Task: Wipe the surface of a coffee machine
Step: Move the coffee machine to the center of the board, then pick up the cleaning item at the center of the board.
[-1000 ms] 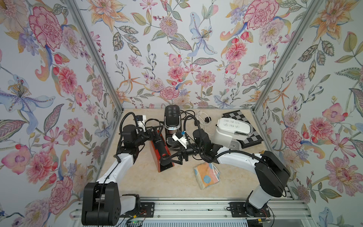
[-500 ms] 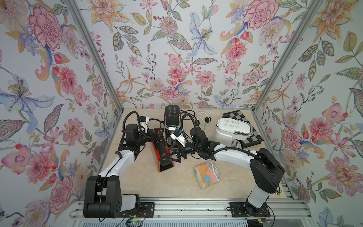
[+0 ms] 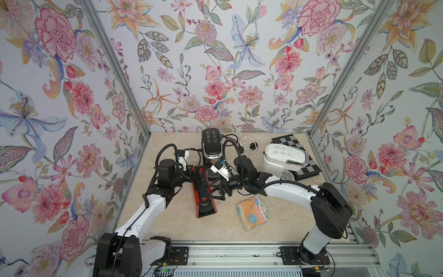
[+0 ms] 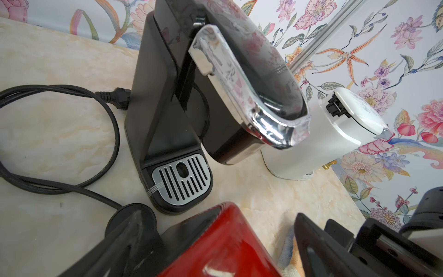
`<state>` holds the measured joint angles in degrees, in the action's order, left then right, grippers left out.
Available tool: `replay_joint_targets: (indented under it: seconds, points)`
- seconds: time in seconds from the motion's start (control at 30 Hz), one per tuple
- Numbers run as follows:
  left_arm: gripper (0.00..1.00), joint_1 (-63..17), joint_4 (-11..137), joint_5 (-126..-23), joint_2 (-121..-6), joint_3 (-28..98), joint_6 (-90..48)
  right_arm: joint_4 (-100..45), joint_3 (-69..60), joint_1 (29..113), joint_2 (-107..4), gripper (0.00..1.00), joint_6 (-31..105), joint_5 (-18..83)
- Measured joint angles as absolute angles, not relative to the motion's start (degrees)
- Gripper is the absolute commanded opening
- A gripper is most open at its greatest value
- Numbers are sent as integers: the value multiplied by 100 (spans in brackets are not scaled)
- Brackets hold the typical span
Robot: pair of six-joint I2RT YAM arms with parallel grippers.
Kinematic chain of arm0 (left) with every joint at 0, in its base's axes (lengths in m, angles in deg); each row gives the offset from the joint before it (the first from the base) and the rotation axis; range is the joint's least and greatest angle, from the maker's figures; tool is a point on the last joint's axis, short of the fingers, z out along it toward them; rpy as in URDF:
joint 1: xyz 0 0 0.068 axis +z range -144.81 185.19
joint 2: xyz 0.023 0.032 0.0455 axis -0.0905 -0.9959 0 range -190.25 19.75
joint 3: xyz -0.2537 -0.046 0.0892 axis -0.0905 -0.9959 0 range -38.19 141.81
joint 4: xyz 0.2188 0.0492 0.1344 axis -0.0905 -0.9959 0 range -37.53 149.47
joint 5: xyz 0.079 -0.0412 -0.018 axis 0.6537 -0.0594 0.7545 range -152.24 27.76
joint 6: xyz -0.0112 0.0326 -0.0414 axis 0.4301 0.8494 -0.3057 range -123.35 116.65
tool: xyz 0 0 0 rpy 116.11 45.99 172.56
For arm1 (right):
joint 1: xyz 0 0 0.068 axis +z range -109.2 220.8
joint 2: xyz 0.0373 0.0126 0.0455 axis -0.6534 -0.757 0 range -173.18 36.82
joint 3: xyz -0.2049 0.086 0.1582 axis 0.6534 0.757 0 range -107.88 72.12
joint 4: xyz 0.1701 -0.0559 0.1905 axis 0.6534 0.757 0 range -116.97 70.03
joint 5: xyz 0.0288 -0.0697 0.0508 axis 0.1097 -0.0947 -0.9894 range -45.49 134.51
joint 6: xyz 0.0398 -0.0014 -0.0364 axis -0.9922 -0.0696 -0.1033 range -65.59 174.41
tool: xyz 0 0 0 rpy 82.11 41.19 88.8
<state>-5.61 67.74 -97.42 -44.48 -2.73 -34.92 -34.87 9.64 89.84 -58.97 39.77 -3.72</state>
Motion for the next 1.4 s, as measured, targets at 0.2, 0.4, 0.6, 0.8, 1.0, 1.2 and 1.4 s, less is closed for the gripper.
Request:
replay_joint_targets:
  seconds: [0.2, 0.4, 0.6, 0.8, 1.0, 1.2, 1.4]
  points:
    - [99, -959, 6610, -9527, -3790, -629, -3811, -3310, 1426, 9198, -5376, 100, 4008, -359]
    - [99, -1117, 6438, -9436, -3360, -876, -4122, -3312, 2016, 9478, -4784, 99, 3993, 260]
    - [99, -1169, 6305, -9361, -3329, -881, -4249, -2987, 2665, 9506, -3739, 97, 3713, 2380]
    - [99, -983, 5953, -9527, -3338, -712, -4327, -1830, 2772, 9882, -3265, 96, 3190, 4695]
    - [99, -690, 5362, -9680, -3357, -90, -4192, -757, 2971, 10271, -3477, 98, 2454, 6069]
    - [99, -406, 5177, -9698, -3347, 330, -4063, -141, 2973, 10411, -4063, 99, 1936, 6703]
    - [99, -194, 5109, -9783, -3351, 448, -4015, 49, 3050, 10588, -4343, 98, 1619, 6732]
